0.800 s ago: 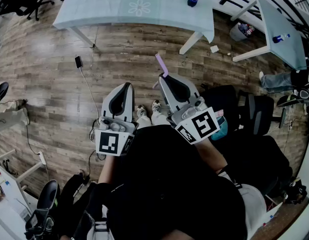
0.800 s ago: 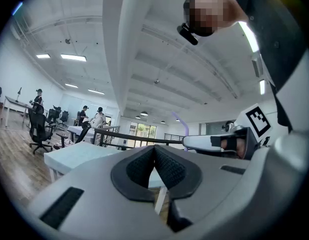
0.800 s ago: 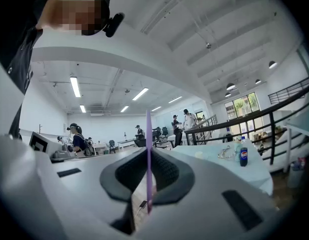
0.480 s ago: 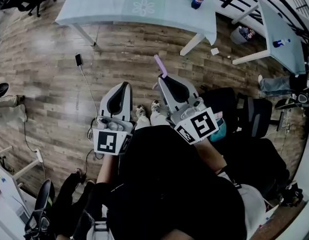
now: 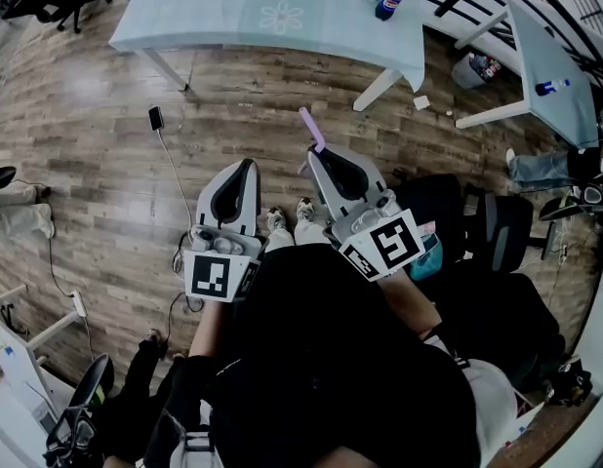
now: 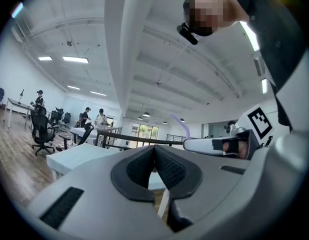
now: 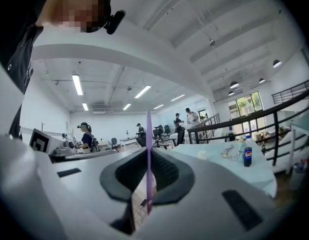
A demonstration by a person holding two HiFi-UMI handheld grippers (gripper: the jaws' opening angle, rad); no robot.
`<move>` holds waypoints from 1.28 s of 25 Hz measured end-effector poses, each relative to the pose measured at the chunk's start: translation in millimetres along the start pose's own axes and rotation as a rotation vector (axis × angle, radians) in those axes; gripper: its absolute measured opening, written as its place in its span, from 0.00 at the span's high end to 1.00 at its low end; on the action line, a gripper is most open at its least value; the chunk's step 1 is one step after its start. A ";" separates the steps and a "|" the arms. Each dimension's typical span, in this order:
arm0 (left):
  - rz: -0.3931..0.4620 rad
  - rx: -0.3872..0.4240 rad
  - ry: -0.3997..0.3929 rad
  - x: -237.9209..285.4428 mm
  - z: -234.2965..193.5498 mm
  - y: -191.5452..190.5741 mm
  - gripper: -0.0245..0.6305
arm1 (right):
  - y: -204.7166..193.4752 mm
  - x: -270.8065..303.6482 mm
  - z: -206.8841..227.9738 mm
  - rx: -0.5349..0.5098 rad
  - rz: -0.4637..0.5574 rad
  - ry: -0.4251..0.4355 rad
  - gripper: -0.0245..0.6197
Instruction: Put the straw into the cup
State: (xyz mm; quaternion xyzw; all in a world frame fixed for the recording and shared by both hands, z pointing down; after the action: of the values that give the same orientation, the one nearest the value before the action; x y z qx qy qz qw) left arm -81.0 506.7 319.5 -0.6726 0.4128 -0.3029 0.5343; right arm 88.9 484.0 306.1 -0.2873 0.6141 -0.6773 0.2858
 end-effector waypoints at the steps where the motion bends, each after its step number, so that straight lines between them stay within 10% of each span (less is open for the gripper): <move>1: 0.001 0.004 0.000 2.5 1.7 0.1 0.94 | 0.1 -0.9 3.1 0.007 0.007 0.001 0.92; 32: 0.087 0.002 0.003 92.3 -6.9 -1.6 0.94 | -1.0 39.6 75.5 0.004 -0.002 0.051 0.92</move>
State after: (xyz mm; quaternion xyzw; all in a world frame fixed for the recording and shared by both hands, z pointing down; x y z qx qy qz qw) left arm -42.6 422.6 319.6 -0.6532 0.4419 -0.2808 0.5469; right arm 118.1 404.4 314.7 -0.2701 0.6194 -0.6859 0.2701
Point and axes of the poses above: the fingertips, and each gripper's own axes: x forward along the fingers, z to its right, y out of its top, the point moved 7 cm from there along -x, backward along the fingers, and after that the axes turned 5 degrees about -x, right-handed, at the moved point
